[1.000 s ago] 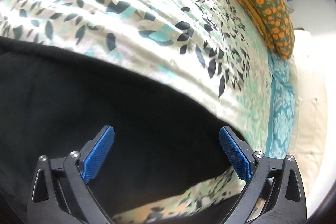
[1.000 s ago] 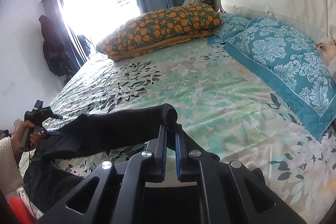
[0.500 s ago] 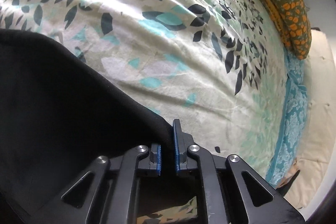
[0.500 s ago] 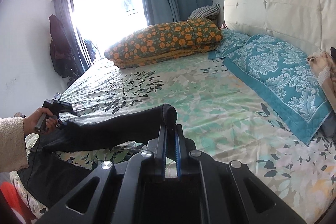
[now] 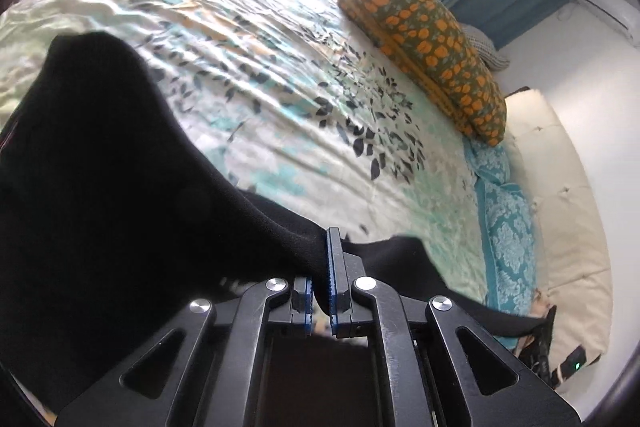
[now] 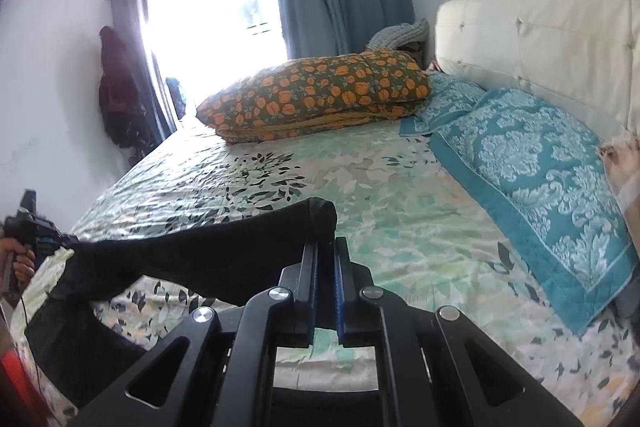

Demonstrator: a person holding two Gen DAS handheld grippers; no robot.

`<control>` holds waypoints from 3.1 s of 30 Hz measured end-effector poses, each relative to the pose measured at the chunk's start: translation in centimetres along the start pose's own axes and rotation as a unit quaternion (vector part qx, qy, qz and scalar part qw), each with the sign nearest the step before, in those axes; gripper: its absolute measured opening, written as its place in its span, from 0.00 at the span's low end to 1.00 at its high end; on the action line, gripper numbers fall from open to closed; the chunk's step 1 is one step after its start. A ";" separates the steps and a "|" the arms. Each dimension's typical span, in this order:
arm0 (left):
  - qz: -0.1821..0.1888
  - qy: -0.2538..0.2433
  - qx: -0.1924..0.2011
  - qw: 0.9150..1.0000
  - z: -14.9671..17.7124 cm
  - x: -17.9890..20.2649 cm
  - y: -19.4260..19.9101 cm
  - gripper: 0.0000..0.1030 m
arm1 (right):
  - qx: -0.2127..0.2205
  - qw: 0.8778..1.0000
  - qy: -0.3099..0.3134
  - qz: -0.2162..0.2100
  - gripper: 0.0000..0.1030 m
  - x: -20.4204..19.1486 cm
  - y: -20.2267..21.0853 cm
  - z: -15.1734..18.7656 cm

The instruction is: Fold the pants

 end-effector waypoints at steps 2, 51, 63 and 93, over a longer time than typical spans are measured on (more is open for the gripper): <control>-0.038 -0.001 -0.027 0.999 6.6 -2.9 1.2 0.04 | -0.022 0.999 0.040 0.000 0.07 0.0 0.2 1.7; -0.019 -0.055 -0.141 0.988 21.0 -2.3 -1.8 0.05 | -0.193 0.950 -0.210 0.123 0.12 10.3 2.6 16.6; -0.036 -0.075 -0.170 0.982 22.6 -1.8 -3.2 0.11 | -0.272 0.920 -0.225 0.170 0.14 12.9 3.3 20.7; -0.198 -0.225 -0.029 0.954 7.1 -13.9 10.5 0.73 | -0.279 0.946 0.150 -0.066 1.00 -28.7 3.4 25.6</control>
Point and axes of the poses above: each gripper's, at about its wrist camera, not at the fingertips, and y roughly against the way its jaws point, x to its right, z to its underside, the point moved 8 cm from there along -y, roughly the way its jaws point, and after that the axes turned 5 degrees about z, right-handed, at the moved point
